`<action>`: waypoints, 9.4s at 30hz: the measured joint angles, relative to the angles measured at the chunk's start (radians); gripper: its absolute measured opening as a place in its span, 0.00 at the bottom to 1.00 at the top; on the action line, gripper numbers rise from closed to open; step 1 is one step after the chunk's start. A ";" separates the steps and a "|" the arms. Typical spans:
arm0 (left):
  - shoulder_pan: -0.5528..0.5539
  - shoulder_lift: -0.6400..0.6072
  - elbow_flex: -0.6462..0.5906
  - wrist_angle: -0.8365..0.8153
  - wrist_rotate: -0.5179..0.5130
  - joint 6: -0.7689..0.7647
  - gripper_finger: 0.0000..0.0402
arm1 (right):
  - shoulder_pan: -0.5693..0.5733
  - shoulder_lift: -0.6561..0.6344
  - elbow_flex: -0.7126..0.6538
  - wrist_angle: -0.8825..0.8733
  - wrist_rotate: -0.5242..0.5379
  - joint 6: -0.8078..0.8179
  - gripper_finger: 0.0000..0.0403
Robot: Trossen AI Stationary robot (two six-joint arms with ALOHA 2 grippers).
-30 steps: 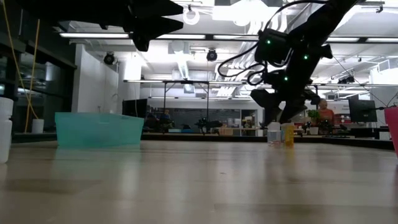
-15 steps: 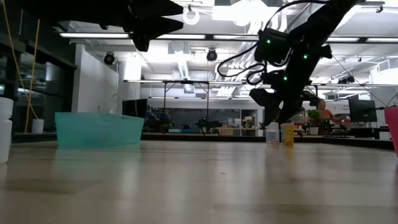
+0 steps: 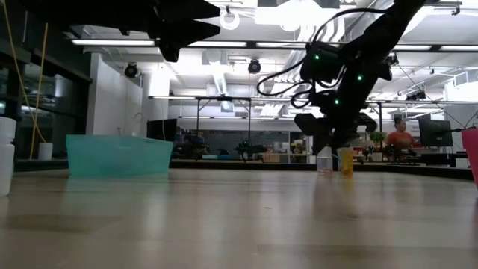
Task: Pick and place medicine bottles into bin by pill shape (circle, oval)
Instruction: Put the transparent capsule bottle into the blue bin, then put the orange tablet bottle into the red bin
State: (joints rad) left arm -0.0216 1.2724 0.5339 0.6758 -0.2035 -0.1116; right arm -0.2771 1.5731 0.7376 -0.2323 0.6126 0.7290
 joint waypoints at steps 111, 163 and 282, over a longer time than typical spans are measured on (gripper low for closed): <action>0.135 0.217 -0.014 0.076 0.169 0.062 0.59 | 0.286 0.026 0.133 0.719 -0.651 -0.737 0.28; 0.123 -0.345 -0.015 -0.876 -0.371 -0.216 0.36 | 0.287 -0.089 0.131 0.482 -0.339 -0.790 0.65; 0.061 -0.271 -0.259 0.184 -0.079 0.044 0.42 | -0.015 -0.347 -0.178 -0.072 0.097 0.077 0.65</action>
State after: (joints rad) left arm 0.0391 1.0016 0.2752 0.8602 -0.2821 -0.0677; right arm -0.2918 1.2265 0.5594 -0.3048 0.7093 0.8064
